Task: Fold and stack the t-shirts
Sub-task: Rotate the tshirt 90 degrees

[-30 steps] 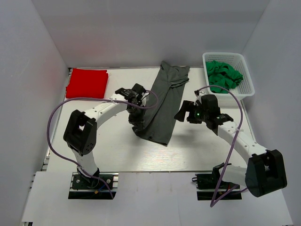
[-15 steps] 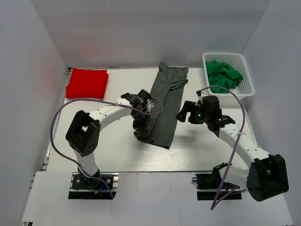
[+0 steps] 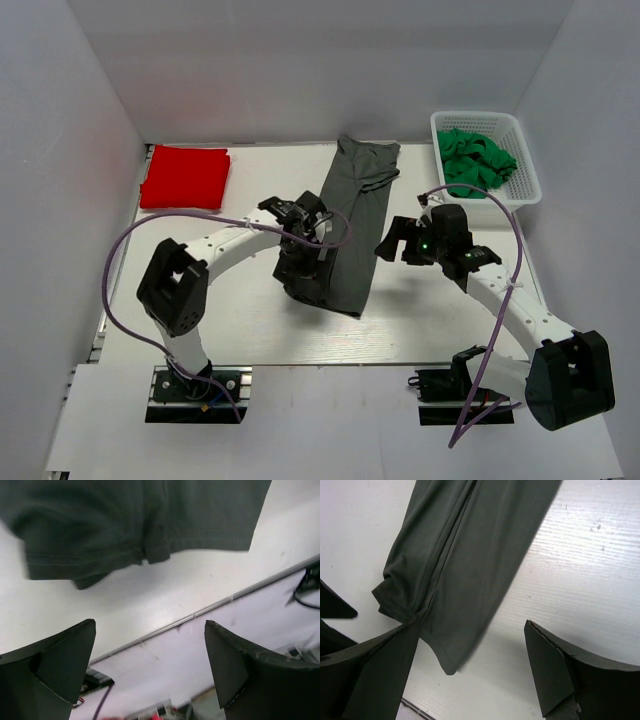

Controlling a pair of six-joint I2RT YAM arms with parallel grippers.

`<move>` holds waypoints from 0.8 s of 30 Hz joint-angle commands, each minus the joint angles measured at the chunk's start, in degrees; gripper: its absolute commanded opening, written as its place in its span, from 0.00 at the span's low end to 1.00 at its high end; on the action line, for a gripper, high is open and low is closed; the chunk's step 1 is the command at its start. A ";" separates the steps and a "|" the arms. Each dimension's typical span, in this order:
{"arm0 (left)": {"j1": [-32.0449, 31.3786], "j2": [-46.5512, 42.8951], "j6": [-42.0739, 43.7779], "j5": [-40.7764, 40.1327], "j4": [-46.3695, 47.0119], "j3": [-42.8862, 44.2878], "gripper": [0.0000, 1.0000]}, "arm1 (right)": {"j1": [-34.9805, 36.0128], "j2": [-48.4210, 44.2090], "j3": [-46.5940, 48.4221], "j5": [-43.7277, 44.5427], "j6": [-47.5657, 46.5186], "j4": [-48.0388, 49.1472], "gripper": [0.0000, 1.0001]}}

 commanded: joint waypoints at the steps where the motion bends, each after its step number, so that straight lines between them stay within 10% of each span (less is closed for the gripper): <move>1: 1.79 -5.29 -0.64 -7.14 1.12 2.60 1.00 | 0.40 -0.13 0.23 -2.28 -0.39 -2.76 0.90; 7: 6.97 -6.78 -4.33 -9.21 10.42 -8.37 0.98 | 2.42 1.18 -4.16 -9.05 6.29 -4.53 0.90; 14: 9.52 -8.19 -8.19 -2.52 23.61 -21.64 0.71 | 7.25 8.90 -1.44 -8.09 10.07 -9.10 0.90; 24: 9.53 -8.19 -6.97 1.17 28.37 -23.42 0.56 | 12.35 16.31 1.81 -9.50 15.69 -11.82 0.85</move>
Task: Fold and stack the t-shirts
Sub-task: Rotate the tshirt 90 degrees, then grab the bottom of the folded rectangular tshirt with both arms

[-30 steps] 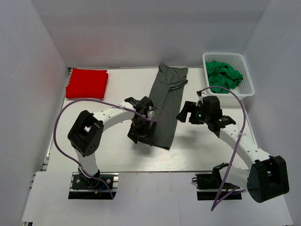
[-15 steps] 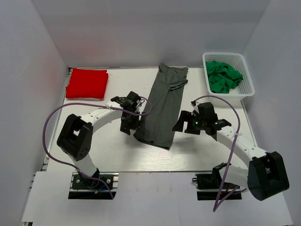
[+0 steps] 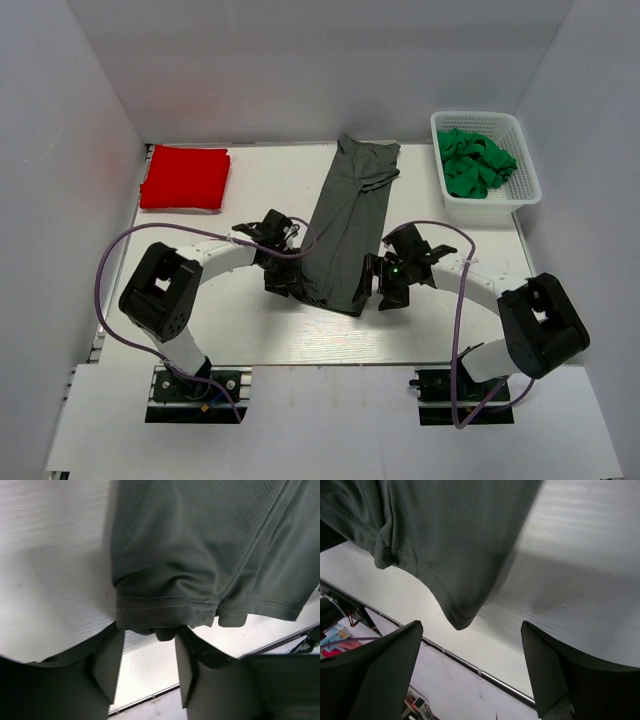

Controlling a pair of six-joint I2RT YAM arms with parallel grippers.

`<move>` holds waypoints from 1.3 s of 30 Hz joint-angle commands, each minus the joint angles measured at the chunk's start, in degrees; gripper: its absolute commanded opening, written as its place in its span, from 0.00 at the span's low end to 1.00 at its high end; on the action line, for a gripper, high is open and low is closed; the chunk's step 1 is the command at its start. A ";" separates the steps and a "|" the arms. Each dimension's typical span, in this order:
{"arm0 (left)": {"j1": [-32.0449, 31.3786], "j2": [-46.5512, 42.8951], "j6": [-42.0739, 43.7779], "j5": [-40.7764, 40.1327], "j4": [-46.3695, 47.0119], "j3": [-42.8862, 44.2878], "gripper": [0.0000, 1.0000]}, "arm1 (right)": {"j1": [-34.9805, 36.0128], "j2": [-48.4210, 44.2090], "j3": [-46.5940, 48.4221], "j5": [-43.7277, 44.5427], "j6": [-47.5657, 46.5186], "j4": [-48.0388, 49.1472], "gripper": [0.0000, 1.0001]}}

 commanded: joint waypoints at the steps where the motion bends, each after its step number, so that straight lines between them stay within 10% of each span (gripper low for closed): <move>1: 0.15 -2.27 0.46 3.43 3.08 -1.73 0.54 | 1.80 0.68 2.80 -0.80 3.74 -2.03 0.84; 14: -0.38 -5.35 -0.77 7.91 7.39 -7.80 0.00 | 4.96 10.87 5.79 -3.52 5.50 -0.02 0.64; 21: -0.38 -7.63 -1.30 6.86 10.29 -6.75 0.00 | 5.14 9.57 6.40 -2.12 6.11 -1.93 0.38; 26: -0.99 -13.42 -2.97 7.10 9.50 -8.68 0.00 | 5.32 3.07 5.52 2.62 6.12 -5.46 0.00; 39: -1.52 -15.82 -0.33 10.12 2.91 -5.70 0.00 | 6.55 0.41 8.68 2.54 0.24 -10.73 0.00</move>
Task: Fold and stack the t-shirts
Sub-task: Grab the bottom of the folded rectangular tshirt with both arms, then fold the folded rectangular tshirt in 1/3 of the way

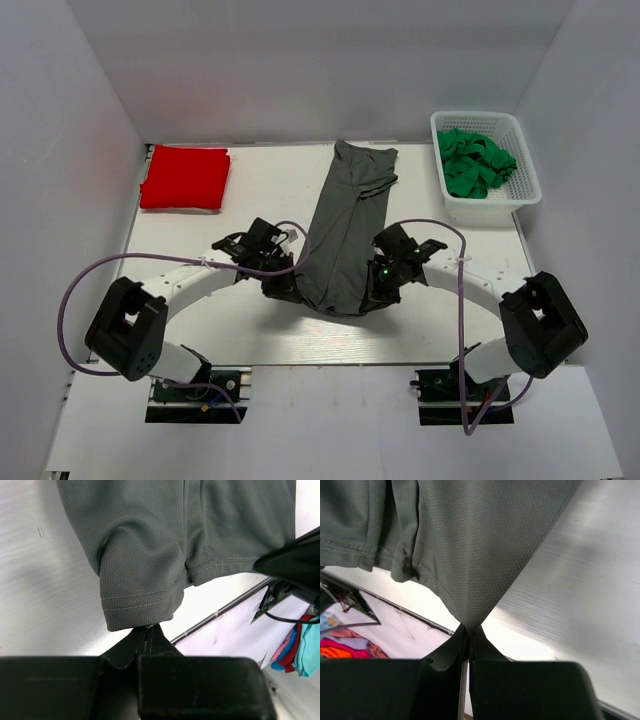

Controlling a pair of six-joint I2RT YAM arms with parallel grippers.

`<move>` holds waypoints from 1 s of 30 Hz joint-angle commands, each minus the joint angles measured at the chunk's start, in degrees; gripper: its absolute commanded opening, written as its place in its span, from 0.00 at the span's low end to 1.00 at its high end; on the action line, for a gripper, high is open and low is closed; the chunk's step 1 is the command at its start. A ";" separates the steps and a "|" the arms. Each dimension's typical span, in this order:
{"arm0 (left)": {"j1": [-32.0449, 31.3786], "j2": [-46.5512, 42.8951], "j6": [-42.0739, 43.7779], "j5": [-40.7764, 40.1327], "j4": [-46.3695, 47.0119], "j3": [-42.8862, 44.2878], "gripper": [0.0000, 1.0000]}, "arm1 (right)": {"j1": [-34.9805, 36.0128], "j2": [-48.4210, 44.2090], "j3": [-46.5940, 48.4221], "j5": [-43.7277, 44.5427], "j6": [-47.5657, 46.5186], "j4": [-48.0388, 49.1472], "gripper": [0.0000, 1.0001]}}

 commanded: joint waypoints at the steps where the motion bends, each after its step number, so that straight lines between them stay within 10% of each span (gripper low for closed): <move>1: -0.32 0.17 1.92 0.19 -1.53 4.27 0.00 | -0.32 0.59 6.31 1.47 -3.33 -3.58 0.00; 12: 1.35 18.78 3.51 -5.08 -8.99 30.28 0.00 | -6.46 11.31 26.88 13.16 -8.26 -11.76 0.00; 30: 2.93 35.24 4.65 -16.87 -8.30 61.75 0.00 | -18.85 22.39 42.54 7.21 -12.30 -10.20 0.00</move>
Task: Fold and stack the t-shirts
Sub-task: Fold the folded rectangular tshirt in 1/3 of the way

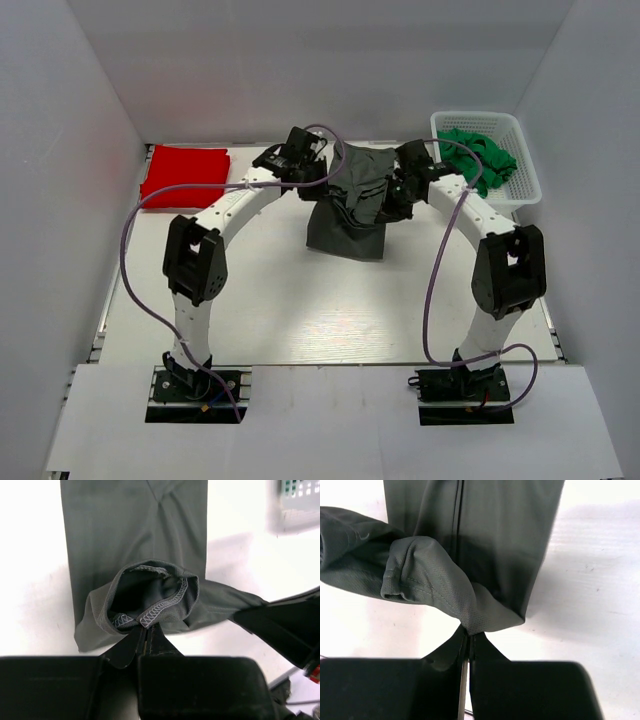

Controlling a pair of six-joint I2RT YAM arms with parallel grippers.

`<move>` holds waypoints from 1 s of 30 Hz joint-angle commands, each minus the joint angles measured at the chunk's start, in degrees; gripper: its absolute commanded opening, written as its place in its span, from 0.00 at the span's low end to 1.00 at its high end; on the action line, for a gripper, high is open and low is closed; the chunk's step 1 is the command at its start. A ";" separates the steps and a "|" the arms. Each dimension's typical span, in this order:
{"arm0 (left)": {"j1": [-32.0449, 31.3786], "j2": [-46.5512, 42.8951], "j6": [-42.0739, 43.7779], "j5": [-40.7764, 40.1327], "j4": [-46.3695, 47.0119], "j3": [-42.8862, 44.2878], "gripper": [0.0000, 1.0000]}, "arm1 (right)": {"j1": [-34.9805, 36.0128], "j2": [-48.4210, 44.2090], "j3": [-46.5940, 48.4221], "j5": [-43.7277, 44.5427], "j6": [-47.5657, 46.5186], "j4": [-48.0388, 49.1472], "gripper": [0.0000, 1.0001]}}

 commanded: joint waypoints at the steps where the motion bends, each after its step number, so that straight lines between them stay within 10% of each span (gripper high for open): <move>1: 0.81 1.23 1.65 -1.87 1.14 4.01 0.00 | -2.12 1.69 3.12 -3.32 -0.94 1.44 0.00; 19: 3.01 13.98 0.17 2.34 10.89 9.64 0.00 | -7.31 13.03 10.06 -10.80 5.12 8.83 0.00; 23: 4.06 18.10 -1.94 5.67 17.56 11.39 0.20 | -9.24 16.81 12.00 -12.38 9.95 12.68 0.00; 26: 4.68 24.93 -2.99 8.15 19.71 22.83 0.69 | -11.69 19.61 15.05 -13.34 15.23 17.86 0.34; 29: 5.82 28.75 -2.48 9.02 13.62 35.04 1.00 | -12.67 21.03 21.13 -14.50 12.44 17.36 0.90; 30: 5.82 27.18 -2.47 8.42 14.93 34.09 1.00 | -12.41 20.86 22.01 -14.06 11.47 16.83 0.90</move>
